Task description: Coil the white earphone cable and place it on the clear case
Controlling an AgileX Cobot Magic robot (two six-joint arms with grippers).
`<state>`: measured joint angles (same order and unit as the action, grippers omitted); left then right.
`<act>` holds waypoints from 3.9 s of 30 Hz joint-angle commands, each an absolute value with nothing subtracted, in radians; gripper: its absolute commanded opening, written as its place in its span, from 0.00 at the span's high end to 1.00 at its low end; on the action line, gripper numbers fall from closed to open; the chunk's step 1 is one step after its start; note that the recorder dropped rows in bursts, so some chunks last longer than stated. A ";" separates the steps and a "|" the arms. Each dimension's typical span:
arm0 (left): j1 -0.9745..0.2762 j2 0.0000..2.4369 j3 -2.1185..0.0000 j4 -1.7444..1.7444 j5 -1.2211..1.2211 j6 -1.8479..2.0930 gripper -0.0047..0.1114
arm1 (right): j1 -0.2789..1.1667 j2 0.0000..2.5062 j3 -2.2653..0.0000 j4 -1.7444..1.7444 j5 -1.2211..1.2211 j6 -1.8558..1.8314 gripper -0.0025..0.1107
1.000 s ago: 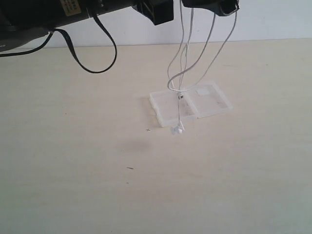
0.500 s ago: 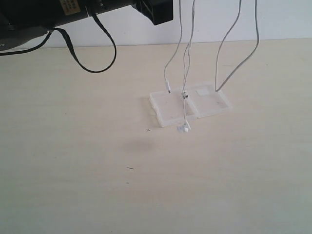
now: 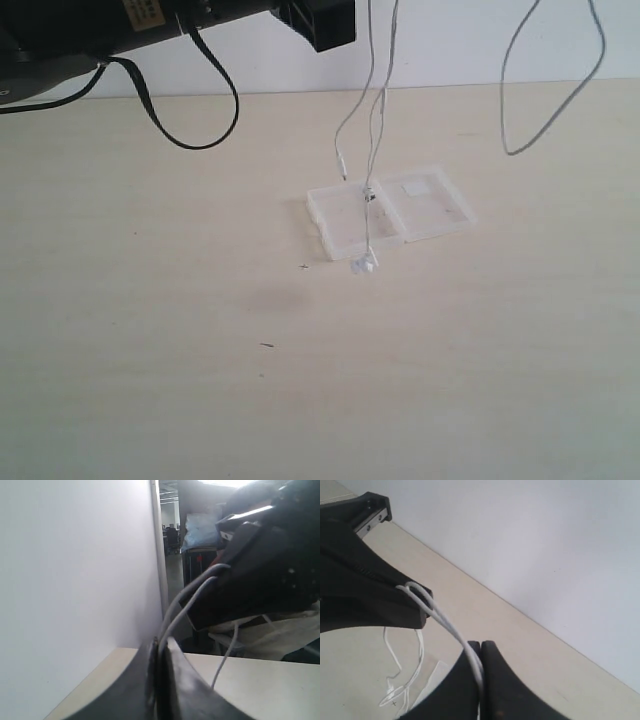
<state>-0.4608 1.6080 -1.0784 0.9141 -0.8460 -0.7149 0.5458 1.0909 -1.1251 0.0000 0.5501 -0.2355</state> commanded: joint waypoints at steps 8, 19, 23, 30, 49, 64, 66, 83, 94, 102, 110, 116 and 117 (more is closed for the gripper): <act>-0.457 1.599 -1.084 0.901 -0.870 -0.711 0.61 | 0.547 1.073 -1.194 -0.043 0.573 -0.205 0.98; -0.459 1.599 -1.084 0.963 -0.916 -0.800 0.49 | 0.547 1.073 -1.268 -0.054 0.654 -0.207 0.98; -0.459 1.603 -1.084 1.055 -0.916 -0.884 0.40 | 0.547 1.073 -1.302 -0.054 0.668 -0.207 0.98; -0.470 1.642 -1.063 1.062 -0.912 -0.924 0.35 | 0.547 1.077 -1.313 -0.054 0.692 -0.207 0.98; -0.568 1.823 -1.063 0.862 -0.916 -0.765 0.20 | 0.547 1.095 -1.313 -0.054 0.685 -0.205 0.98; -0.592 1.880 -1.063 0.726 -0.934 -0.688 0.20 | 0.547 1.137 -1.313 0.000 0.677 -0.177 0.98; -0.592 1.880 -1.063 0.719 -0.945 -0.688 0.20 | 0.547 1.152 -1.313 0.008 0.665 -0.177 0.98; -0.592 1.880 -1.063 0.702 -0.893 -0.663 0.44 | 0.547 1.152 -1.313 0.000 0.653 -0.181 0.98; -0.592 1.880 -1.063 0.708 -0.893 -0.652 0.54 | 0.547 1.152 -1.313 0.000 0.653 -0.181 0.98; -0.586 1.873 -1.063 0.770 -0.886 -0.640 0.96 | 0.547 1.135 -1.313 -0.021 0.672 -0.181 0.98; -0.514 1.710 -1.063 0.832 -0.727 -0.640 0.96 | 0.547 1.012 -1.313 -0.336 1.041 -0.136 0.98; -0.508 1.602 -1.063 0.834 -0.705 -0.643 0.96 | 0.547 1.032 -1.299 -0.250 1.193 -0.128 0.98; -0.508 1.592 -1.063 0.834 -0.697 -0.647 0.96 | 0.547 1.034 -1.293 -0.229 1.190 -0.130 0.98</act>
<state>-0.5112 1.6256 -1.0644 0.8318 -0.7153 -0.6386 0.5458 1.0235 -1.3065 -0.2825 1.1814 -0.1359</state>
